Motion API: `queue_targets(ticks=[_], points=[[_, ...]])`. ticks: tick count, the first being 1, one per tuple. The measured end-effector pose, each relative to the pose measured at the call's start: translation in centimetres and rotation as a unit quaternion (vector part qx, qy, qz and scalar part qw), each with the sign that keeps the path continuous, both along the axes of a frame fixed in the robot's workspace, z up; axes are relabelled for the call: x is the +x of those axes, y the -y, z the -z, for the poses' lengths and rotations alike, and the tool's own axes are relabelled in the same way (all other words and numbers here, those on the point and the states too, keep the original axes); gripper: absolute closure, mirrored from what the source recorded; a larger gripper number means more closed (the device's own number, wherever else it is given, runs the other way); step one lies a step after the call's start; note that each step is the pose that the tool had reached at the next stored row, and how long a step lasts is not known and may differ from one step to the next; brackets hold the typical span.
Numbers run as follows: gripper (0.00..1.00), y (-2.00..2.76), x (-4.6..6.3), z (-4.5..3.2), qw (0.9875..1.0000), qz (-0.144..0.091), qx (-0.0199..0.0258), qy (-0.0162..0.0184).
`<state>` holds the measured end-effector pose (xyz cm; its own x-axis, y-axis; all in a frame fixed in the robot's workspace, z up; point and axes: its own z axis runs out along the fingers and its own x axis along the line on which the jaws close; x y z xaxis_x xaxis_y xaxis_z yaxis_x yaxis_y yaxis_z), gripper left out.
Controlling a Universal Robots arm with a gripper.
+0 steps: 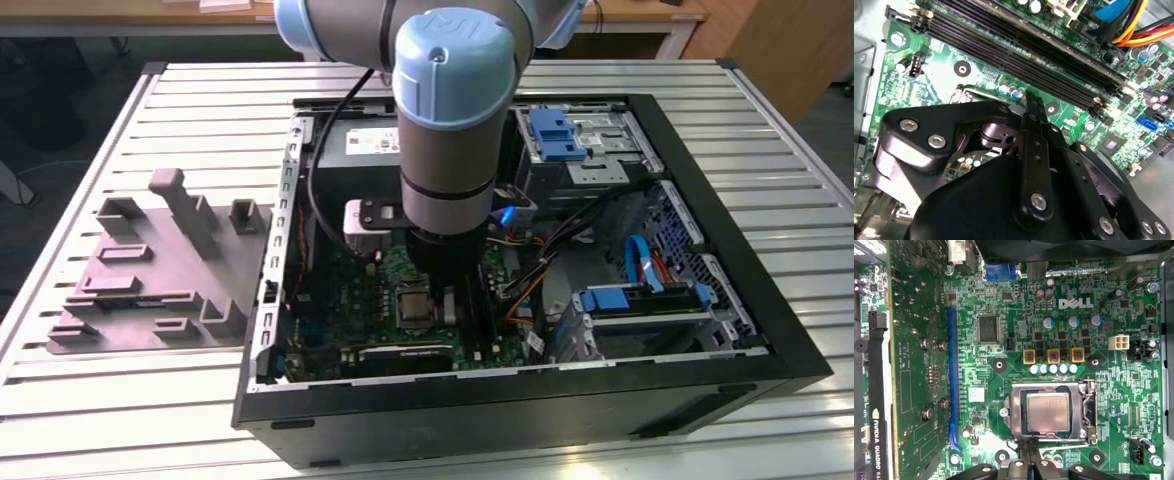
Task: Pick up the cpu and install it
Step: 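Install the first cpu locking lever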
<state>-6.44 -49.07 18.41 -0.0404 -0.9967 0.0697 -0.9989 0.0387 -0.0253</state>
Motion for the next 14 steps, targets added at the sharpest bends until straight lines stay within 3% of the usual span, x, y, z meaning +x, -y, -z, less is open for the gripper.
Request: queue_targets(ticks=[14], points=[[0.89, 0.0, -0.59, -0.06, 1.0, 0.0, 0.0003, 0.0005]])
